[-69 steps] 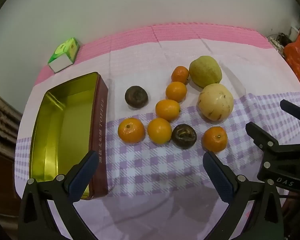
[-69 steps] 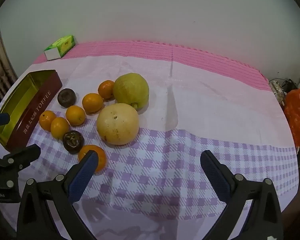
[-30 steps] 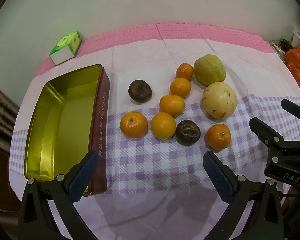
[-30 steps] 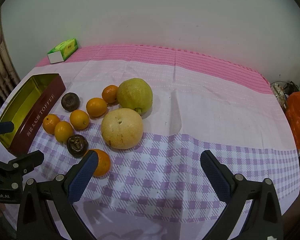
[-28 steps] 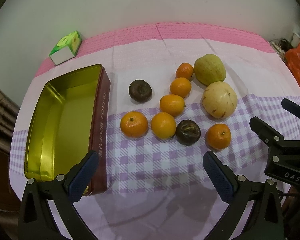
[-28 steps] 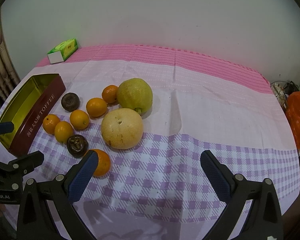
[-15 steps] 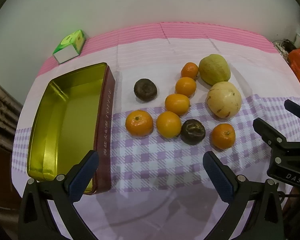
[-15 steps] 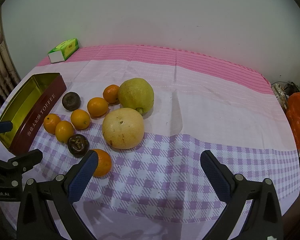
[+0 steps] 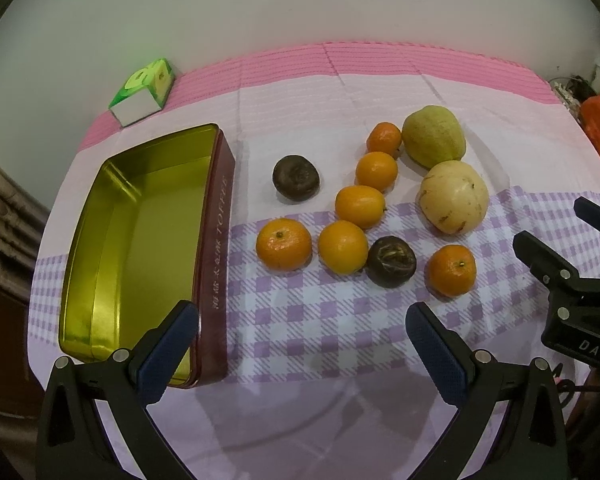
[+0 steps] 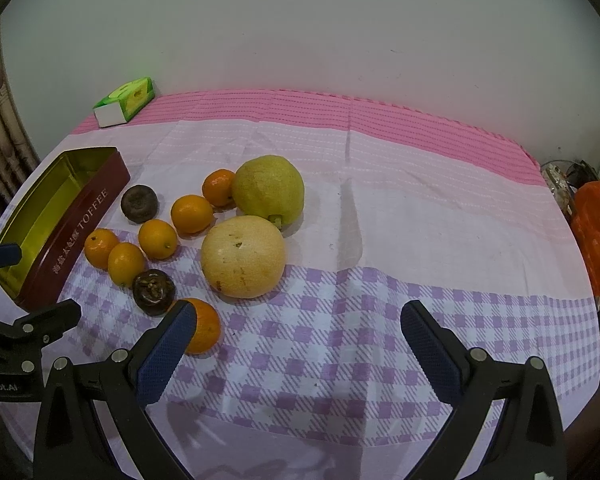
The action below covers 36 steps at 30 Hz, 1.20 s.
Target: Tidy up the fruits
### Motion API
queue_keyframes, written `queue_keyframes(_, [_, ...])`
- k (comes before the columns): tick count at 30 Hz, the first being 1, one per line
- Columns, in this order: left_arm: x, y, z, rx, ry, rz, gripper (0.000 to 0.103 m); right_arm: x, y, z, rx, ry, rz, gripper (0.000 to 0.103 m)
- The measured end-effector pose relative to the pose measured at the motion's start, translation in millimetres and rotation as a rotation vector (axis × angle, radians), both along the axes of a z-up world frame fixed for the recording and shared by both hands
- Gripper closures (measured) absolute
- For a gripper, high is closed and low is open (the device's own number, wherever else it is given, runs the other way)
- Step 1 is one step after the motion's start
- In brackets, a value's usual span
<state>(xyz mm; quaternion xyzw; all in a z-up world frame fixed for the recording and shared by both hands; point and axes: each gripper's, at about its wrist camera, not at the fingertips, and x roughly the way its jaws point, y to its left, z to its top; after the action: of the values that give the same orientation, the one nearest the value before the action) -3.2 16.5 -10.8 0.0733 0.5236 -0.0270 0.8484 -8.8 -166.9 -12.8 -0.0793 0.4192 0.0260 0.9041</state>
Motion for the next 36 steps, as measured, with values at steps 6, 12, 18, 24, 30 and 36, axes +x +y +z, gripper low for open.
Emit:
queue_keyframes(6, [0, -1, -1, 0.005, 0.006, 0.003, 0.000, 2, -2, -1, 0.004, 0.005, -0.009, 0.001])
queue_keyframes(12, [1, 1, -2, 0.007, 0.014, 0.003, 0.000, 2, -3, -1, 0.005, 0.005, -0.009, 0.001])
queue_keyframes(18, [1, 1, -3, 0.006, 0.017, 0.001, 0.000, 2, -3, -1, 0.004, 0.005, -0.010, 0.001])
queue_keyframes(24, [2, 1, -5, 0.004, 0.027, 0.001, 0.000, 3, -6, -4, 0.009, 0.009, -0.021, 0.001])
queue_keyframes(30, [5, -2, -5, -0.016, 0.031, -0.009, 0.000, 4, -13, -4, 0.014, 0.018, -0.048, 0.002])
queue_keyframes(36, [11, -10, -1, -0.045, 0.027, -0.041, 0.000, 10, -37, -2, 0.018, 0.030, -0.175, 0.002])
